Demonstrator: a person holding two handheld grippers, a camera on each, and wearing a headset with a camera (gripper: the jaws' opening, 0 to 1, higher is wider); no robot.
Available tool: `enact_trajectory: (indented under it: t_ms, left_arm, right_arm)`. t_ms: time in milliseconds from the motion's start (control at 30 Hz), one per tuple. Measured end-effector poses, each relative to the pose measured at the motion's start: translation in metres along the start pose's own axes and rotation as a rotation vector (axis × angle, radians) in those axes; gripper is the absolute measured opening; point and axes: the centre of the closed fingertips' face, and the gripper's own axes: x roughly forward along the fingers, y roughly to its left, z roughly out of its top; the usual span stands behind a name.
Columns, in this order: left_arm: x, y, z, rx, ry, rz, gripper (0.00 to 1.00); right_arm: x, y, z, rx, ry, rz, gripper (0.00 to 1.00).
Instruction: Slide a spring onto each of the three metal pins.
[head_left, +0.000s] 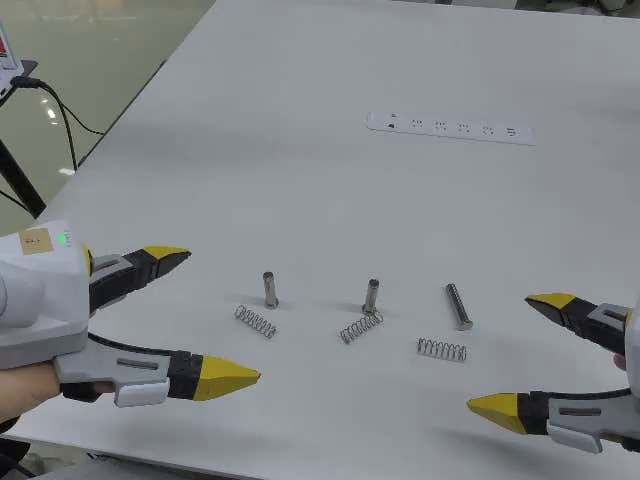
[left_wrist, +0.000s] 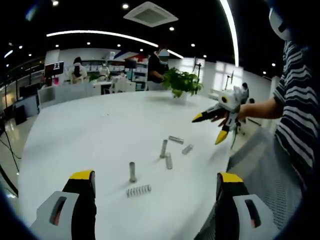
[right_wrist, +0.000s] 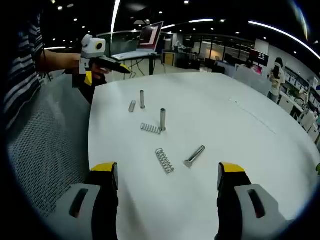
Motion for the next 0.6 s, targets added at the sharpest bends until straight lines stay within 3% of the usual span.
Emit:
enact_trajectory:
  t_ms: [600]
  left_arm:
    - [-0.0004,0.0004,0.0000,0.003,0.001,0.003,0.98]
  right_arm:
    - [-0.0010,0.0013,0.0019,0.001,-0.002,-0.002,0.82]
